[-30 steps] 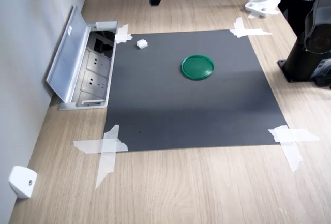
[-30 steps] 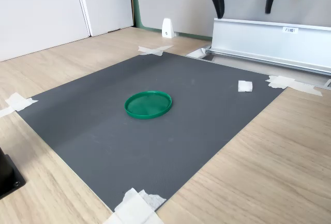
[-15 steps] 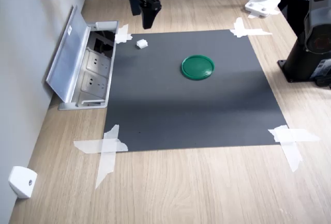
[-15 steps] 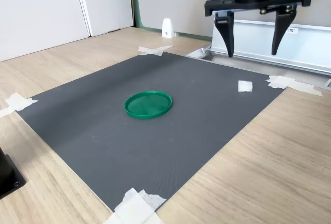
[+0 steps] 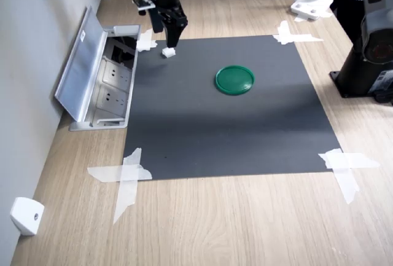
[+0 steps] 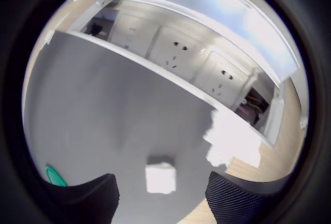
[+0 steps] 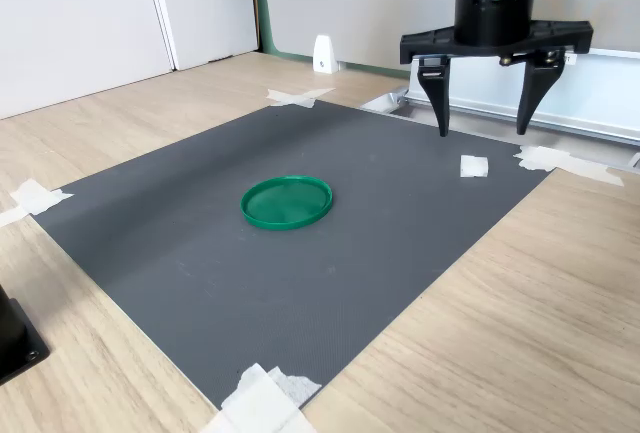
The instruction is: Grasp a white terminal and put it on the green lid.
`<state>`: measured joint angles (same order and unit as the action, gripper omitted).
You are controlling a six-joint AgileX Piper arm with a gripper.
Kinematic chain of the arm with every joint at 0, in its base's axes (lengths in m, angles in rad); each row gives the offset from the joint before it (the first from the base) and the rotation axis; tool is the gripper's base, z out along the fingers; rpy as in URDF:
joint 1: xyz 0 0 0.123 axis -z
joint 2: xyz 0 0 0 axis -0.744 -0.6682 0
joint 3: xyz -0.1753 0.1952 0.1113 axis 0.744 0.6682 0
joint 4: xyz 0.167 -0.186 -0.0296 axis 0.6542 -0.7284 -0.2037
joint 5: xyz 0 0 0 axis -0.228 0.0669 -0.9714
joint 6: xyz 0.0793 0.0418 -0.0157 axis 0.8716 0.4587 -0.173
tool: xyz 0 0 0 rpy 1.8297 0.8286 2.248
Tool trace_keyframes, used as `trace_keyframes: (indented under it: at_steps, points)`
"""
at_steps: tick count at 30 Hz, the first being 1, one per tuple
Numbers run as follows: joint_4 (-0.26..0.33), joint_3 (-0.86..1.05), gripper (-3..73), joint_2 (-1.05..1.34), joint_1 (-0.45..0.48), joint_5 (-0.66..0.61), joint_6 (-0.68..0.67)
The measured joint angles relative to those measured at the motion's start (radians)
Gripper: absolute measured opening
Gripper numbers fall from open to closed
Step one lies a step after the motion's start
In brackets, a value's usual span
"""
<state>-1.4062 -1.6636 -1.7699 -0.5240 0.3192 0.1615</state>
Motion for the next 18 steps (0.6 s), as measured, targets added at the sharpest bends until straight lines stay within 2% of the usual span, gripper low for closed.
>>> trace_keyframes:
  at_steps: [4,13,18]
  points:
    - [-0.009,0.000,70.9,-0.002,-0.009,0.000,0.004]
    - [-0.069,0.000,70.9,-0.049,-0.008,0.000,0.006]
    - [-0.075,0.000,70.9,-0.064,-0.008,0.009,0.004]
